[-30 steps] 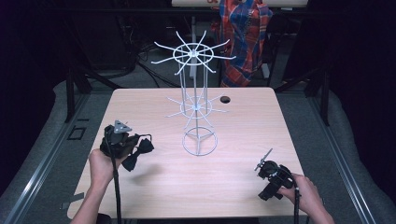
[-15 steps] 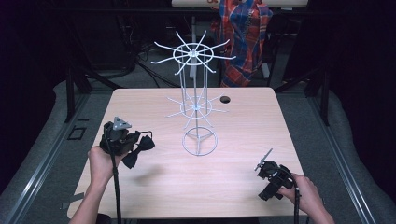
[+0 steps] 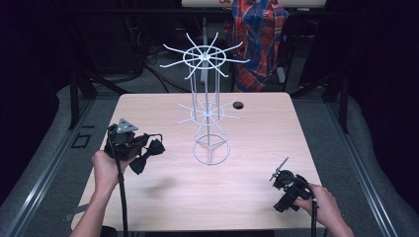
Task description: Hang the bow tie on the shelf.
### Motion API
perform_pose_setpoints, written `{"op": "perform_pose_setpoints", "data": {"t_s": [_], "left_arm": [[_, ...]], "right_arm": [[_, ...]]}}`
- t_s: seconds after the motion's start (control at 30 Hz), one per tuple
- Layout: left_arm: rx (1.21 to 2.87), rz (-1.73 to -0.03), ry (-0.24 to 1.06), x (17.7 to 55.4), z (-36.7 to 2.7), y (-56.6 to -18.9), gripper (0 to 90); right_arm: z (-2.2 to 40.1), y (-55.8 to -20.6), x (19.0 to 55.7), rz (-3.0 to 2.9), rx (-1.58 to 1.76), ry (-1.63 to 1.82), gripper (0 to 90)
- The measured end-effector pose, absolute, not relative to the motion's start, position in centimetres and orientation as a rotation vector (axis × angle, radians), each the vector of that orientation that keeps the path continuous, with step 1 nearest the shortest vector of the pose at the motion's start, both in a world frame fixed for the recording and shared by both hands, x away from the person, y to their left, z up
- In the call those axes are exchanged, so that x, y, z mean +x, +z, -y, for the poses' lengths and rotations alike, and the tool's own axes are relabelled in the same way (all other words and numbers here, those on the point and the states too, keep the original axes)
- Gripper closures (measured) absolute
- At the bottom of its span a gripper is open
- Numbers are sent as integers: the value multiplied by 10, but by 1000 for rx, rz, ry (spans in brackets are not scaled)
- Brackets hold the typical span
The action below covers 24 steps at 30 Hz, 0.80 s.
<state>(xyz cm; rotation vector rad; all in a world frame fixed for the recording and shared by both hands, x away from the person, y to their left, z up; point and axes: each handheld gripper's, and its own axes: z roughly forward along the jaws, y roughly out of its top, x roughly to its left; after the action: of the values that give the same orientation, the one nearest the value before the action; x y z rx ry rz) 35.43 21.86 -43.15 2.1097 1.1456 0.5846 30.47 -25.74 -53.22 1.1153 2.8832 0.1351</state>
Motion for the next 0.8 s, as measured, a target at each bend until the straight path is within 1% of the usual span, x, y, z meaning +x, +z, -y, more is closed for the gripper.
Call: {"op": "perform_pose_setpoints", "data": {"t_s": [0.3,0.8], "left_arm": [[2100,-1079,597,351,-205,-414,824],[2070,-1008,587,350,-197,-392,824]], "right_arm": [[258,-532,304,-2886,1118,137,139],[257,-532,304,-2887,1119,131,139]]}}
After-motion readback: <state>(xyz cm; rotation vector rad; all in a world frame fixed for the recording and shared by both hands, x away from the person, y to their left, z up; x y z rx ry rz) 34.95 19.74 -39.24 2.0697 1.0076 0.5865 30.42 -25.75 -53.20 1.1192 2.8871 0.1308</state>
